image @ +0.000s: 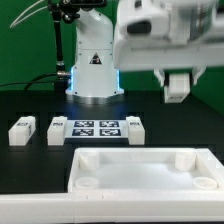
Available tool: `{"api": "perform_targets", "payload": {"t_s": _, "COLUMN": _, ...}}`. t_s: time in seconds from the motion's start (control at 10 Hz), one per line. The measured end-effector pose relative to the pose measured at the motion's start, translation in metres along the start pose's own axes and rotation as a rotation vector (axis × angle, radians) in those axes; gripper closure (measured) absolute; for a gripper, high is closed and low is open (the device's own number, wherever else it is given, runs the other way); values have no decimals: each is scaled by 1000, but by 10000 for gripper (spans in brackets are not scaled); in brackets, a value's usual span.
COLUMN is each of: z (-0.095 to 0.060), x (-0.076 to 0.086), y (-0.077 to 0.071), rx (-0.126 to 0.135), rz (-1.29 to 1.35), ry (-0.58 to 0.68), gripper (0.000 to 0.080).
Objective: Assemble desk
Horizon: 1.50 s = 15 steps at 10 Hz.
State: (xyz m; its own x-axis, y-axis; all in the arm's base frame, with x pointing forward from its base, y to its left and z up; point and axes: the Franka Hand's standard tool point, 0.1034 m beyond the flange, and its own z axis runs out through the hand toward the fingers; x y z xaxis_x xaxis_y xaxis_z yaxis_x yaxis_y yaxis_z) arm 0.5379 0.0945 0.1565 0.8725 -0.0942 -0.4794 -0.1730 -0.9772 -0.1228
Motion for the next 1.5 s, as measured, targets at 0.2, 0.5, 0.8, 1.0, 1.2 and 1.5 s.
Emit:
{"api": "perform_targets", "payload": {"t_s": 0.2, "z": -30, "x": 17, "y": 0, "rx": 19, "rz": -20, "ry": 166, "gripper": 510}}
{"api": "perform_targets", "payload": {"t_s": 0.5, "z": -31, "x": 23, "y": -3, "rx": 29, "rz": -25, "ry": 380, "gripper": 510}}
{"api": "perform_targets", "payload": {"t_s": 0.8, "z": -39, "x": 40, "y": -3, "rx": 20, "rz": -67, "ry": 562, "gripper": 509}}
{"api": "perform_targets", "payload": {"t_s": 1.0, "z": -67, "x": 60, "y": -8, "rx": 24, "rz": -124, "ry": 784, "gripper": 509}}
{"api": "perform_targets", "payload": {"t_s": 1.2, "z": -66, "x": 62, "y": -8, "rx": 31, "rz": -127, "ry": 916, "gripper": 509}}
{"api": "perform_targets", "payload": {"t_s": 1.5, "z": -51, "x": 68, "y": -4, "rx": -6, "rz": -167, "ry": 947, "gripper": 509}}
